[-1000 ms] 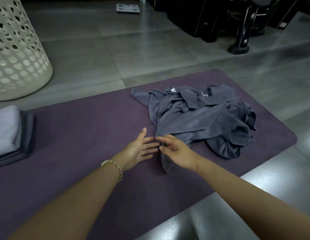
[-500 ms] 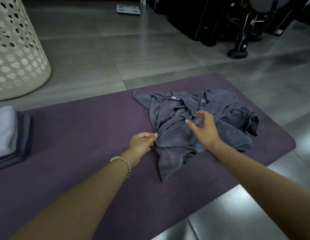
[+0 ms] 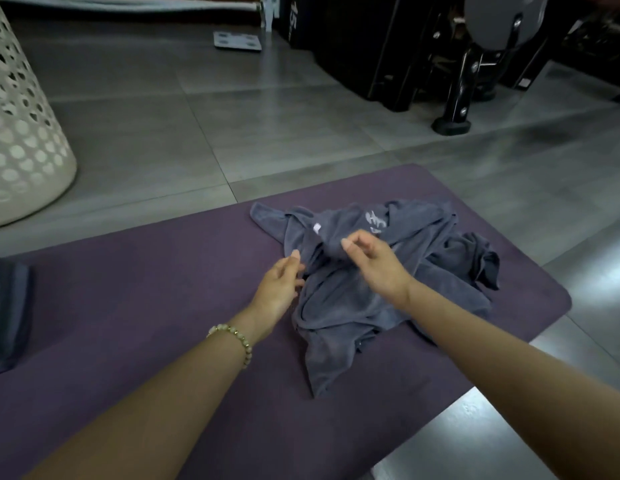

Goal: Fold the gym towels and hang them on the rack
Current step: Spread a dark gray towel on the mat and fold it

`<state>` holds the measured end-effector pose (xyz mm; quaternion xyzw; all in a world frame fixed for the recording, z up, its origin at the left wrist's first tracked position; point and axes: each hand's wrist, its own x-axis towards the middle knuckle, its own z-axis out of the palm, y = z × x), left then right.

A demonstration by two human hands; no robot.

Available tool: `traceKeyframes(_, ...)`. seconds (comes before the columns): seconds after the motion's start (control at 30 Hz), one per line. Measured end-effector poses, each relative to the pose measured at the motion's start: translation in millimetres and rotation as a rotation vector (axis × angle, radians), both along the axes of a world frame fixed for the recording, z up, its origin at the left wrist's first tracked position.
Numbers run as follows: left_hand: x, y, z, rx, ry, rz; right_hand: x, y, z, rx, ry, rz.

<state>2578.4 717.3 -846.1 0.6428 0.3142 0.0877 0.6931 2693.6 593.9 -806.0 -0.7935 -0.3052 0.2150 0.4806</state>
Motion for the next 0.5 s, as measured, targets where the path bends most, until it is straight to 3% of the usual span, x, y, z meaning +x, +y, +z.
traceKeyframes(0.1, -12.0, 1.5, 21.2, 0.047, -0.08, -0.069, -53.0, 4.2, 24.8, 0.07, 0.147, 0.114)
traceKeyframes(0.2, -38.3, 8.4, 46.9, 0.164, -0.126, 0.006, -81.0, 6.1, 52.4, 0.172, 0.342, 0.068)
traceKeyframes(0.3, -72.9, 20.7, 79.3, 0.267, -0.107, 0.004, -84.0, 17.1, 87.3, 0.213, 0.363, -0.036)
traceKeyframes(0.43, -115.1, 43.1, 160.9, 0.614, -0.177, -0.036, -111.3, 38.4, 166.8, 0.27, 0.365, 0.043)
traceKeyframes(0.5, -133.6, 53.4, 212.8, 0.656, -0.222, 0.025, -129.1, 49.8, 211.2, 0.258, 0.325, 0.091)
